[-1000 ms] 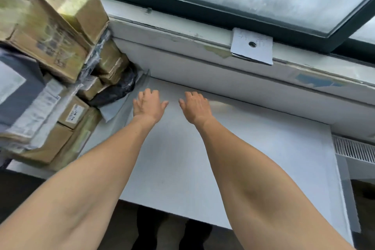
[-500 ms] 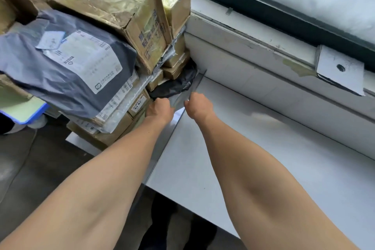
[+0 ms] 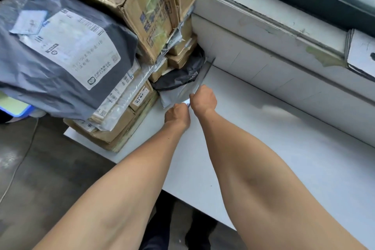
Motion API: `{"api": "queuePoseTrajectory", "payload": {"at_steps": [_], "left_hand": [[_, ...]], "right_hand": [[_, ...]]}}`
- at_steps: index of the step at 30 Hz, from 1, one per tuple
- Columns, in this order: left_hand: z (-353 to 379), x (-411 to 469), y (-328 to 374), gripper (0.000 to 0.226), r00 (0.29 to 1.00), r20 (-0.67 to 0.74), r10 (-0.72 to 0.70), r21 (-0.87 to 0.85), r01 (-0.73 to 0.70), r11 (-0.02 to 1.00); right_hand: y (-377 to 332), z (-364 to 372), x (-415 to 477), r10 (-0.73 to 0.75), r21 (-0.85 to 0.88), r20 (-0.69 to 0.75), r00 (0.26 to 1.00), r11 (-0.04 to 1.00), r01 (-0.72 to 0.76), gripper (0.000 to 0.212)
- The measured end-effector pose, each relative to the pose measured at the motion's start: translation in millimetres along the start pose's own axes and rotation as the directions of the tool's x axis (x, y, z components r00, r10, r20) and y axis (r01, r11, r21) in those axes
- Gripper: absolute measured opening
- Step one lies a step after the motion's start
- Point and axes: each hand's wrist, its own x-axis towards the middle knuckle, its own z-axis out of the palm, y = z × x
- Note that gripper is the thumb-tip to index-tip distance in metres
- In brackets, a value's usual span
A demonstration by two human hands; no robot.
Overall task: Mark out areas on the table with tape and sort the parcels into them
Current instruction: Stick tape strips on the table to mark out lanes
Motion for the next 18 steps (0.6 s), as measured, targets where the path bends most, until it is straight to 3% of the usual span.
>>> {"api": "queuePoseTrajectory", "payload": {"at_steps": [7, 11, 18], "left_hand": [[2.9, -6.3, 12.3, 0.027, 0.995, -0.088, -0.039, 0.094, 0.047, 0.994], [2.1, -7.4, 12.5, 0.024, 0.990, -0.132, -0.054, 0.090, 0.066, 0.994], [-1.7, -12.0, 4.4, 0.020, 0.972, -0.230, -0.052, 0.048, 0.065, 0.997]], "right_hand": [[0.9, 2.1, 2.7, 0.067, 0.128, -0.010, 0.998, 0.990, -0.065, 0.007], [-1.6, 1.7, 1.9, 0.067, 0.176, -0.016, 0.998, 0.982, -0.063, 0.022], [-6.3, -0.6, -2.6, 0.070, 0.200, -0.039, 0.997, 0.978, -0.061, 0.020]]}}
